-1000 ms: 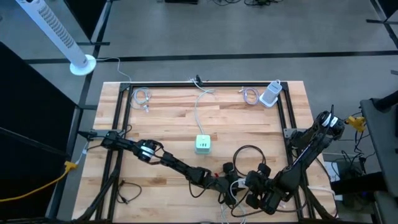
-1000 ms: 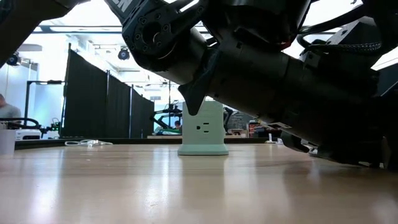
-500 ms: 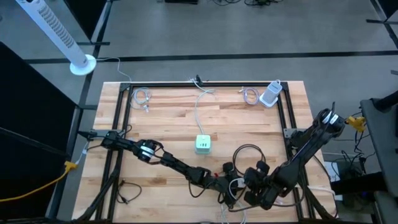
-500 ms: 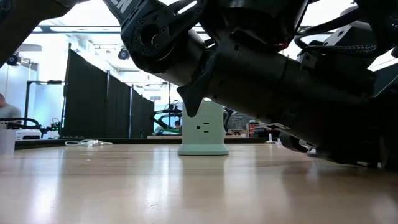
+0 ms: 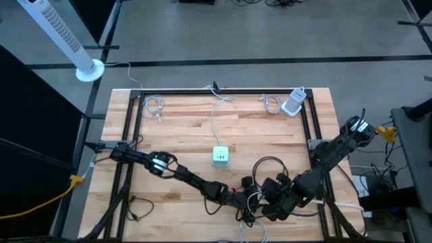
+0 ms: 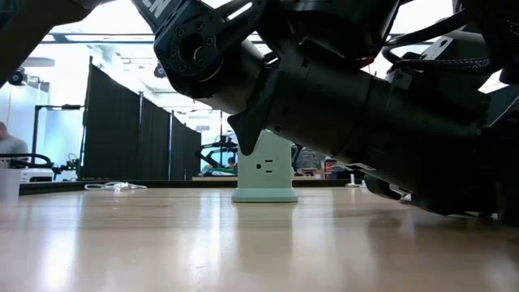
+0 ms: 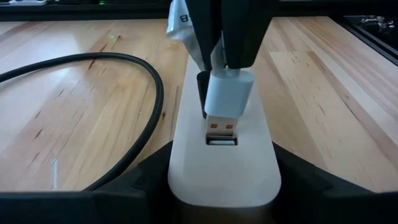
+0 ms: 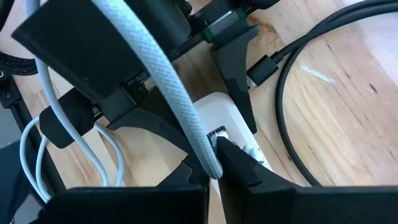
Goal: Insert USB
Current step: Insert the green charger cable into the pink outlet extension
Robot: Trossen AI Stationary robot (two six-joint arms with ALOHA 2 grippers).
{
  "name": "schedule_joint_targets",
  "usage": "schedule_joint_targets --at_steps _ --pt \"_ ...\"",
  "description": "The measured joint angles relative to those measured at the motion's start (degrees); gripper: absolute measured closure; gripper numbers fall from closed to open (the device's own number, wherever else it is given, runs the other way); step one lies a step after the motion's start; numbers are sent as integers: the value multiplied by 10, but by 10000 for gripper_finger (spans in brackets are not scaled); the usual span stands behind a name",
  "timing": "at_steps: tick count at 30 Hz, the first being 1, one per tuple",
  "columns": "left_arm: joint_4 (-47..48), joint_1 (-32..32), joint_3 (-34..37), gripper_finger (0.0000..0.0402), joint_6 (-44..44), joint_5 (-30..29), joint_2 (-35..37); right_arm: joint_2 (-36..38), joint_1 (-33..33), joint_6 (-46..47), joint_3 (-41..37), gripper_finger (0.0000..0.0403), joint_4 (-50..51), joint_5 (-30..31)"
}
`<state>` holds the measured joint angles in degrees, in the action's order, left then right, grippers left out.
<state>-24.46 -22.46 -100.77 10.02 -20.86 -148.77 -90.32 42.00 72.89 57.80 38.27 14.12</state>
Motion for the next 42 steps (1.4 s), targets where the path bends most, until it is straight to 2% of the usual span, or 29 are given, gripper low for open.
schedule_joint_targets --at_steps 21,28,35,42 --pt "0 0 0 209 -3 -7 0 10 -5 0 -1 403 -5 3" --pt "0 0 0 209 -4 -7 0 -6 -15 1 -1 403 -15 -19" --pt "0 -2 0 209 -4 -9 0 -7 -18 0 -1 403 -13 -21" --pt "0 -2 0 209 -5 -12 0 -40 -22 -9 1 403 -24 -19"
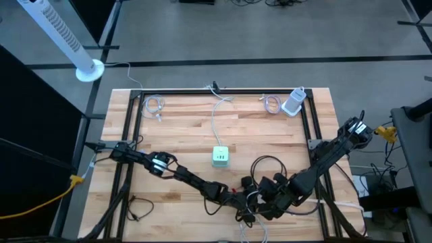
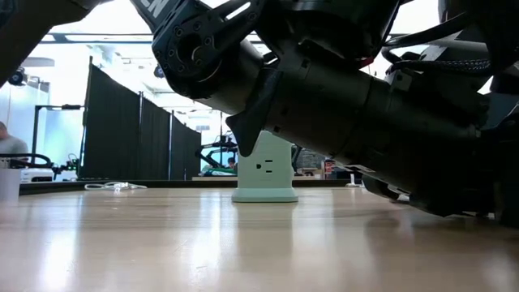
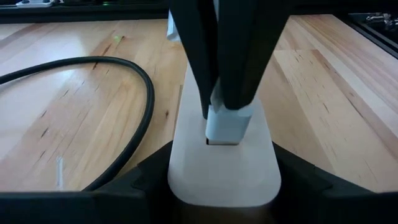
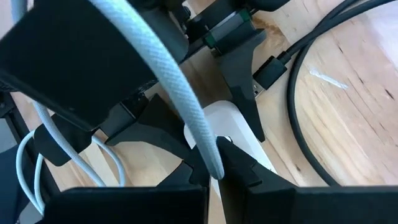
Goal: Insert USB
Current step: Insert the green charger cable into the pink outlet extension, then adjust the black charger cable on the pink outlet extension
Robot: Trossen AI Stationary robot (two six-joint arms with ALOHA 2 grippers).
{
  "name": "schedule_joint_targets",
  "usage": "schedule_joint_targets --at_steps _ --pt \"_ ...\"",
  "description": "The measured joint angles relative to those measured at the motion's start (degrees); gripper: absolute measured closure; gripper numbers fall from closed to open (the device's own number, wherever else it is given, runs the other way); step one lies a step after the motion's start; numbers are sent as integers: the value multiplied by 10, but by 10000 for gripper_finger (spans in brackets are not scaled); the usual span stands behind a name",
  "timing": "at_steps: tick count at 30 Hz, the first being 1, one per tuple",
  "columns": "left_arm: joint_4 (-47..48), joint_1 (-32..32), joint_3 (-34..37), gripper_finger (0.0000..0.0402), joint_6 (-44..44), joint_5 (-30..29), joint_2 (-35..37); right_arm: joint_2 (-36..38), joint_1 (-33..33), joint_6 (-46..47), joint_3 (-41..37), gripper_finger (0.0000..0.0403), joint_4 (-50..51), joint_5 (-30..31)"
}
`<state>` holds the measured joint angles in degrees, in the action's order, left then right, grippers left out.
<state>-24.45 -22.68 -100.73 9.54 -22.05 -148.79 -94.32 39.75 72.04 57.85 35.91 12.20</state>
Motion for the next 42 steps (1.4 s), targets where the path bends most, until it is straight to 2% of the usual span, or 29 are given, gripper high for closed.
schedule_joint_targets --at_steps 13,22,26,31,36,42 --pt "0 0 0 209 0 -1 0 -10 5 -13 0 403 14 -12" --pt "0 -1 0 209 1 0 0 -5 7 -129 13 399 24 0" --pt "0 0 0 209 6 -3 0 -2 7 -155 53 370 93 2" --pt "0 -3 0 209 6 -1 0 3 20 -179 105 307 171 14" --pt "0 -2 0 209 8 3 0 12 46 -189 119 250 216 13" --pt "0 -2 0 209 8 3 0 14 86 -183 107 229 237 23"
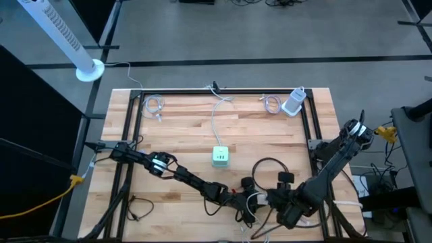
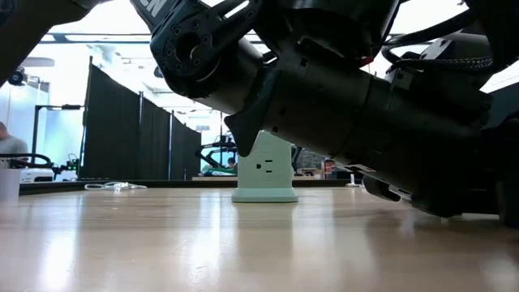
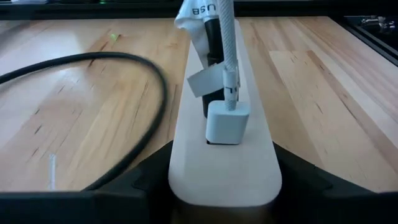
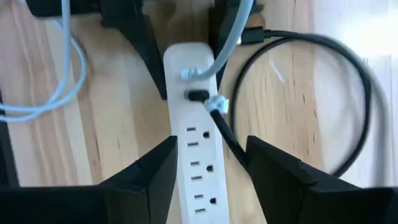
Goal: Insert USB
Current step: Adjust the black charger cable on the pink outlet extension
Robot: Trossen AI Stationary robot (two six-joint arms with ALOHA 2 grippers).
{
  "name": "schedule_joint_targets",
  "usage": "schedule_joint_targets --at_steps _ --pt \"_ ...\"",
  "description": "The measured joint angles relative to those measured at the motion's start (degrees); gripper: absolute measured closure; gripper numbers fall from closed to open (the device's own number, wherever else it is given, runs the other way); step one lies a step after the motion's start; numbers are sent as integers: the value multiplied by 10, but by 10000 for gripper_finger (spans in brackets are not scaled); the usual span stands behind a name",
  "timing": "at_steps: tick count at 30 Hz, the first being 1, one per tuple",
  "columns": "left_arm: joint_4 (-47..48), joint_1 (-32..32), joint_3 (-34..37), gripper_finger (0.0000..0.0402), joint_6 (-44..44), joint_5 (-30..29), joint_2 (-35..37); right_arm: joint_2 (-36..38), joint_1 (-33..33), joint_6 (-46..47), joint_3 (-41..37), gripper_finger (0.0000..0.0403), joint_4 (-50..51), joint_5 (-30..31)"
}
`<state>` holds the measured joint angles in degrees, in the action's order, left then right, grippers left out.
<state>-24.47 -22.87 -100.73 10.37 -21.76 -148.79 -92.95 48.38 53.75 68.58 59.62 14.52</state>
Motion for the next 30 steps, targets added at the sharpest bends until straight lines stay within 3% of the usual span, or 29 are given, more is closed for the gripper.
schedule_joint_targets --at_steps 11,22,30 --pt "0 0 0 209 5 -1 0 0 5 -13 -43 278 -17 36" --pt "0 0 0 209 7 -3 0 1 -1 -47 -42 392 -75 34" --pt "0 1 0 209 7 -5 0 -8 -17 -48 -45 392 -86 29"
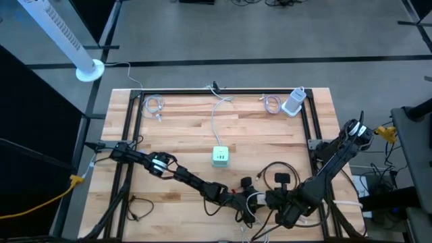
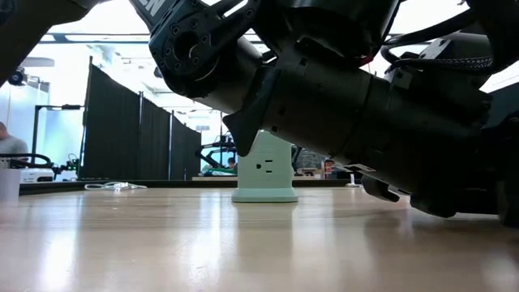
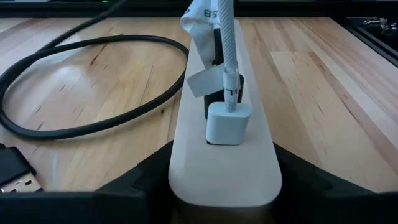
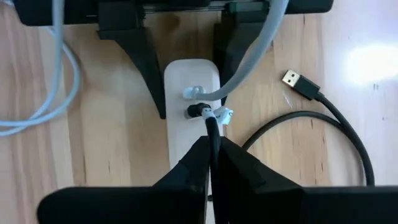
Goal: Insert USB
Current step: Adjust the black charger cable on the pink outlet extension
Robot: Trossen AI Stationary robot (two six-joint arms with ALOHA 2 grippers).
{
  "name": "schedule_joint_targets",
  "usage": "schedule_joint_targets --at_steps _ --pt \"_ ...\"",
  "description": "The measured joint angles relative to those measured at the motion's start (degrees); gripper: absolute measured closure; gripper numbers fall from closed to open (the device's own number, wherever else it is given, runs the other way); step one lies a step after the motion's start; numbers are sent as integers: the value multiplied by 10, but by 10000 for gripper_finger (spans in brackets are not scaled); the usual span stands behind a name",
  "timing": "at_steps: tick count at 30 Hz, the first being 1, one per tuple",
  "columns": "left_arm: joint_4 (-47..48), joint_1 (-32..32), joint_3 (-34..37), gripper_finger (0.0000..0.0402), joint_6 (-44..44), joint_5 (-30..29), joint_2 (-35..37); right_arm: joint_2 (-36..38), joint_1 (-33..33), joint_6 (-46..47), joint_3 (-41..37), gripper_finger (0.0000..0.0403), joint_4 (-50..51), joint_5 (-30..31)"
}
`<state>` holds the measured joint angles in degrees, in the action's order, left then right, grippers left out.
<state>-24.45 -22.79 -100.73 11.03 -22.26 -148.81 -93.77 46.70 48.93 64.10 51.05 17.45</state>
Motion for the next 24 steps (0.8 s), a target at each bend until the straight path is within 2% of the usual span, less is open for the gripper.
schedule_joint_targets --at_steps 5,11,18,24 --pt "0 0 0 209 0 -2 0 -11 -2 1 -4 398 -7 -15" --pt "0 0 0 209 2 2 0 -12 -5 -6 3 365 -4 -9" --pt "0 0 0 209 4 2 0 -1 -4 -40 28 276 26 -29" --pt "0 -2 0 209 12 2 0 27 2 -30 50 194 110 -33"
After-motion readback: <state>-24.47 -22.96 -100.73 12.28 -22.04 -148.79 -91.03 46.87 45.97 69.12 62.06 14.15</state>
